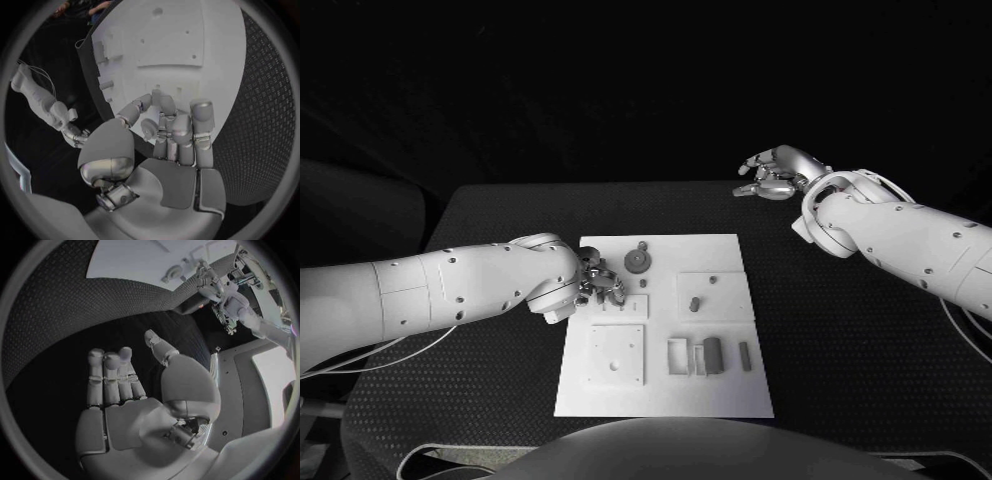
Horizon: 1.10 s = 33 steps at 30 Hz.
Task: Assemble the parts on the task board
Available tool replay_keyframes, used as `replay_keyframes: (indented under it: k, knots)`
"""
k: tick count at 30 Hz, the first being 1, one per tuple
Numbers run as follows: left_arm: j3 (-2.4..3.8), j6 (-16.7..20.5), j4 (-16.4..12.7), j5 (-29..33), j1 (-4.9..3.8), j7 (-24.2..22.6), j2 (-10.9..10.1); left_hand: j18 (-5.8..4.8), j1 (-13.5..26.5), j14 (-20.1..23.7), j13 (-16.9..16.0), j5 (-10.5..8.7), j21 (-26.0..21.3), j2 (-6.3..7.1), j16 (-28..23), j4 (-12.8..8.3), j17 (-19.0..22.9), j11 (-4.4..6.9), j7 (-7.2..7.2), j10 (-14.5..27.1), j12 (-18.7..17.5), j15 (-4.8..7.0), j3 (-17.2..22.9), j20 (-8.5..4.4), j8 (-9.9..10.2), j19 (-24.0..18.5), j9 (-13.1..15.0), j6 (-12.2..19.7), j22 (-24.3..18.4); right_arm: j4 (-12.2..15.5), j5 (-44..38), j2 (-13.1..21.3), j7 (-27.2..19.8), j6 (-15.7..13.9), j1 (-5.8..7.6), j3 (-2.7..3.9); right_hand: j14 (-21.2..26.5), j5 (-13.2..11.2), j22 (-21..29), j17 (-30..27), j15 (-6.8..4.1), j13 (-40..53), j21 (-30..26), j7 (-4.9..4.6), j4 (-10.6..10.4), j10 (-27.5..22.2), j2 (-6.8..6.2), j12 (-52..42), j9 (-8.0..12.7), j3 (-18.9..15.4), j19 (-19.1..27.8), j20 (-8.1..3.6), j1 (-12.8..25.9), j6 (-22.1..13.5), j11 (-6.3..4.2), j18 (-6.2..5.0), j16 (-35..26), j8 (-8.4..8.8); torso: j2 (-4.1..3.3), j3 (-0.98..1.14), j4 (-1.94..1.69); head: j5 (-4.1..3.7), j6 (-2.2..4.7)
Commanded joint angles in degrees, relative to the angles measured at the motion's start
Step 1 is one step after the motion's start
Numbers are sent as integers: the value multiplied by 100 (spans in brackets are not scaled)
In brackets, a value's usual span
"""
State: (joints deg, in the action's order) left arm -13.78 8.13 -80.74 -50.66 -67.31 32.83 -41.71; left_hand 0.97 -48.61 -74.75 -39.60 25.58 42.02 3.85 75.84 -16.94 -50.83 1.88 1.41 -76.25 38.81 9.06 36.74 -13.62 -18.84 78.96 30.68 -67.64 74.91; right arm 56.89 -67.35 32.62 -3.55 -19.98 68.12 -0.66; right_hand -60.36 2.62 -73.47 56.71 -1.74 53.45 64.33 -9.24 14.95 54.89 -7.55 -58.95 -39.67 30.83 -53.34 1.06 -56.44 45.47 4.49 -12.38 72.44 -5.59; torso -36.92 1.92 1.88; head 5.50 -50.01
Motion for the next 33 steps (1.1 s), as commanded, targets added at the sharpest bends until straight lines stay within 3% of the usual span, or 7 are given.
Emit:
replay_keyframes:
  k: [1,14,33]
  knots:
    - [0,-157,15,-36,26,3,27,90,-69,-136,-8,33,21,-123,17,76,6,371,-210,-455,30,238,142,-134,-485,78,1000,-534,137,4,6,-10,-12,67,5,4,29,14,6,-7,9,-11,-21,-181,-10,-54,48,34,7,-32,23,4,0,-148,6,-262,-36,-3,0,-4,2,-18,1]
    - [1,-381,1,-4,28,41,41,91,-42,-126,-9,24,34,-141,28,74,21,362,-208,-448,31,231,143,-129,-480,60,1008,-526,134,13,4,-29,-7,98,5,4,32,14,7,-10,10,-17,-25,-182,-13,-58,46,34,10,-36,26,6,3,-149,6,-262,-37,-3,4,4,-2,12,1]
    - [0,-399,34,-125,28,76,69,92,-19,-118,-9,5,47,-154,37,76,36,358,-207,-446,33,226,143,-124,-479,48,1016,-525,132,27,3,-37,-11,132,5,4,37,14,9,-13,11,-25,-29,-183,-19,-64,45,32,12,-41,31,10,9,-150,7,-262,-39,-4,5,5,3,4,1]
